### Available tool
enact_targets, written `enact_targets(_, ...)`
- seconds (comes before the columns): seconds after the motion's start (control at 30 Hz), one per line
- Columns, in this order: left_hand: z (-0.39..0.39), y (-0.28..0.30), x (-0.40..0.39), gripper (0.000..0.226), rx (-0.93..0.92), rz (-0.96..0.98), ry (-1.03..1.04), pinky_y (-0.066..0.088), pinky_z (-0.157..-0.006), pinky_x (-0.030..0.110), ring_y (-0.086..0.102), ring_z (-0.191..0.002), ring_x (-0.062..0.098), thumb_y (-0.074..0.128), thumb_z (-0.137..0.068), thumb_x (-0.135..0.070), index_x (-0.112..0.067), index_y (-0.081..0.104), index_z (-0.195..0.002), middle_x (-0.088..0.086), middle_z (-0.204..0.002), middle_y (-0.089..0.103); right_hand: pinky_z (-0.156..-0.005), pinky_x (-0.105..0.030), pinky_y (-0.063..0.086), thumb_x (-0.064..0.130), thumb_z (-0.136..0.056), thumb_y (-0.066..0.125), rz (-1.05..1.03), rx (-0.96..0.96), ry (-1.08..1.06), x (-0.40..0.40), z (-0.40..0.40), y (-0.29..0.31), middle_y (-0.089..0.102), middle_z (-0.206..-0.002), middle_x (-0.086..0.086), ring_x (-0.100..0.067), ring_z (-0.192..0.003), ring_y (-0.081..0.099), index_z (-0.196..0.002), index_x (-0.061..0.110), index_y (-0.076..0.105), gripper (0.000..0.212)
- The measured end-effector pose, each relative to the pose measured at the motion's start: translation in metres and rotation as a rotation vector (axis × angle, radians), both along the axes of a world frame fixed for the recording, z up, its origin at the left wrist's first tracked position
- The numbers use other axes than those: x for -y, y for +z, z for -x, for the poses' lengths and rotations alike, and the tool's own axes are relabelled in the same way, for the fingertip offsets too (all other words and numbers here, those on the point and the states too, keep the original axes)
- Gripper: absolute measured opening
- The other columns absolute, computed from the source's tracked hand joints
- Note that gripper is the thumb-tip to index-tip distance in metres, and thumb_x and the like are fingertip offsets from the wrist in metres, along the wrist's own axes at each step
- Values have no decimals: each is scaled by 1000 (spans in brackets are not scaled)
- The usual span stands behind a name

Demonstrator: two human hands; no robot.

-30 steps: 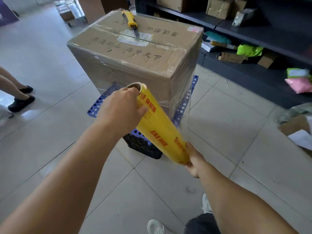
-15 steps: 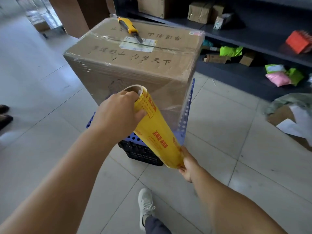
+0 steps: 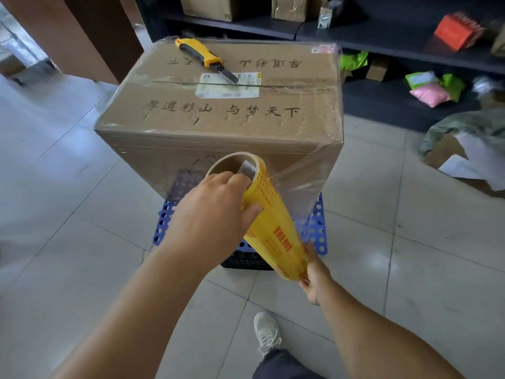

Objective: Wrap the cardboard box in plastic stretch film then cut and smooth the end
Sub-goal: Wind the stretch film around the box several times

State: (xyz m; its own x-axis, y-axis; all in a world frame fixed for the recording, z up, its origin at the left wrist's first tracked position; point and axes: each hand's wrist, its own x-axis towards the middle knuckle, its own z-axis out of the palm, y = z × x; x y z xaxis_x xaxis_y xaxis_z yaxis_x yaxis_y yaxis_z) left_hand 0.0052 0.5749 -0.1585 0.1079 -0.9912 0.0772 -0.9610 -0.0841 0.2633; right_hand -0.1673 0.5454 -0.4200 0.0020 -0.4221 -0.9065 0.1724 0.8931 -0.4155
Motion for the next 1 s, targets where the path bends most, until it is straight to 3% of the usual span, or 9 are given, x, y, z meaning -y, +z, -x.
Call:
enact_targets(0.13, -6, 2, 2, 28, -5, -8, -41, 32, -68, 23, 50, -90, 14, 52, -87, -39, -20, 56, -108, -5, -98, 59, -85, -28, 43, 63, -88, 45, -9, -6, -56, -5, -4, 2, 55, -134, -5, -20, -111, 54, -137, 22, 45, 64)
enact_targets(0.23, -11, 2, 3, 27, -11, -10, -92, 33, -68, 23, 50, -90, 14, 52, -88, -39, -20, 56, -107, -6, -96, 58, -96, -30, 40, 65, -87, 45, -20, -22, -102, -9, -8, 2, 55, -135, -8, -22, -120, 53, -138, 18, 45, 68)
enact_targets(0.4, -28, -2, 6, 26, -7, -8, -180, 32, -66, 21, 40, -81, 8, 49, -89, -42, -21, 54, -104, -8, -93, 54, -90, -28, 39, 69, -84, 46, -30, -68, -189, -21, -18, 7, 56, -133, -7, -22, -119, 52, -137, 17, 45, 75)
enact_targets(0.53, -49, -4, 6, 25, 3, -19, -264, 29, -64, 22, 44, -82, 12, 48, -90, -41, -20, 54, -102, -8, -88, 48, -85, -28, 43, 63, -88, 46, -25, -60, -301, -38, -33, 7, 59, -130, -8, -21, -111, 57, -136, 14, 48, 68)
enact_targets(0.67, -76, -2, 10, 33, 2, -6, -390, 31, -69, 22, 51, -102, 16, 48, -90, -43, -21, 52, -114, -5, -110, 57, -89, -27, 42, 58, -91, 46, -2, -34, -428, -59, -64, 6, 60, -129, -7, -18, -102, 56, -132, 14, 51, 61)
enact_targets(0.8, -105, 0, 13, 36, 21, 8, -470, 37, -76, 26, 51, -106, 18, 50, -89, -41, -19, 52, -117, -2, -115, 58, -91, -26, 42, 57, -91, 48, 12, -44, -511, -75, -96, 7, 59, -127, -3, -17, -104, 55, -127, 16, 53, 55)
enact_targets(1.0, -130, -1, 7, 39, 33, 4, -476, 33, -72, 26, 53, -103, 20, 53, -88, -41, -16, 53, -118, 2, -113, 59, -96, -30, 42, 61, -85, 54, -27, -77, -565, -99, -120, 6, 52, -137, -5, -22, -121, 52, -138, 19, 46, 68)
